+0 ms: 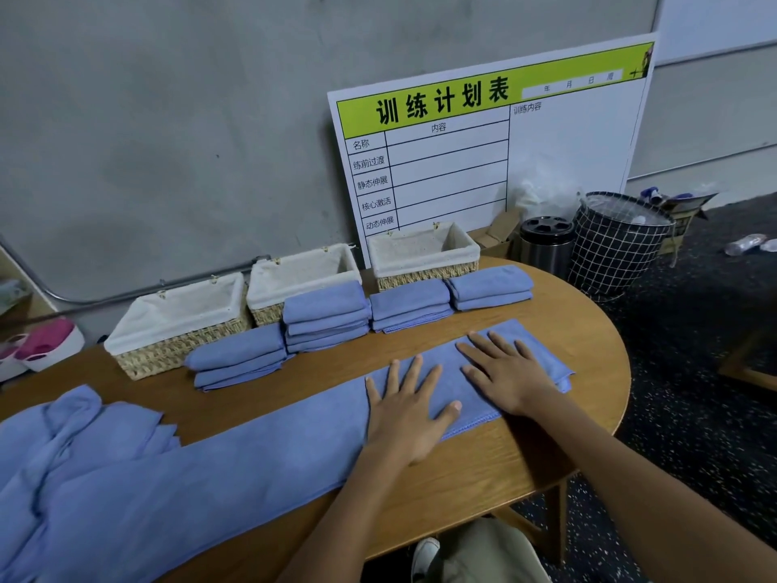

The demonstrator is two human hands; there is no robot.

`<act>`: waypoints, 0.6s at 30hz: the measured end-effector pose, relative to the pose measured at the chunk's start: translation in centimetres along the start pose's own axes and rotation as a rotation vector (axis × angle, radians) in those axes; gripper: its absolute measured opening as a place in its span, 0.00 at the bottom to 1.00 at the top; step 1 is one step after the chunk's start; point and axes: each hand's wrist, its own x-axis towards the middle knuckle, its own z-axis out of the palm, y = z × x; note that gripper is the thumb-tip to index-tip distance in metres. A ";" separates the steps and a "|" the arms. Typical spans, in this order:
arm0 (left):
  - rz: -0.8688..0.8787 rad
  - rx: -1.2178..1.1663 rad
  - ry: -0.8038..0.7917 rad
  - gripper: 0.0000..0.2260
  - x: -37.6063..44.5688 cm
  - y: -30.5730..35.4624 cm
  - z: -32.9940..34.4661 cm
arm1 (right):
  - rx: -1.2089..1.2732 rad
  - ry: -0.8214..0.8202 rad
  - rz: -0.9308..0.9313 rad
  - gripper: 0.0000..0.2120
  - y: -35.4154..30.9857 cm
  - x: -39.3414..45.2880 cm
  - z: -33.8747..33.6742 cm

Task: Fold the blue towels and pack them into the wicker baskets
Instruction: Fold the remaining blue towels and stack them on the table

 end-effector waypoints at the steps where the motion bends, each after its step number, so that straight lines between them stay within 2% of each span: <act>1: -0.001 0.000 -0.001 0.46 0.0 0.1 0.0 | 0.002 -0.002 0.002 0.26 0.0 0.0 -0.1; 5: 0.001 -0.010 -0.005 0.45 -0.2 -0.1 -0.3 | 0.005 -0.007 0.011 0.26 -0.2 -0.2 -0.3; 11: -0.021 0.026 -0.010 0.33 -1.3 -3.1 -0.1 | 0.009 -0.020 0.004 0.26 0.0 -0.2 -0.4; 16: -0.054 0.021 -0.012 0.32 -3.0 -5.3 -0.2 | -0.031 -0.041 0.013 0.25 -0.3 -0.2 -0.8; 18: -0.067 0.013 -0.016 0.35 -3.2 -5.0 -0.3 | -0.084 0.001 0.010 0.24 -1.5 0.2 -1.1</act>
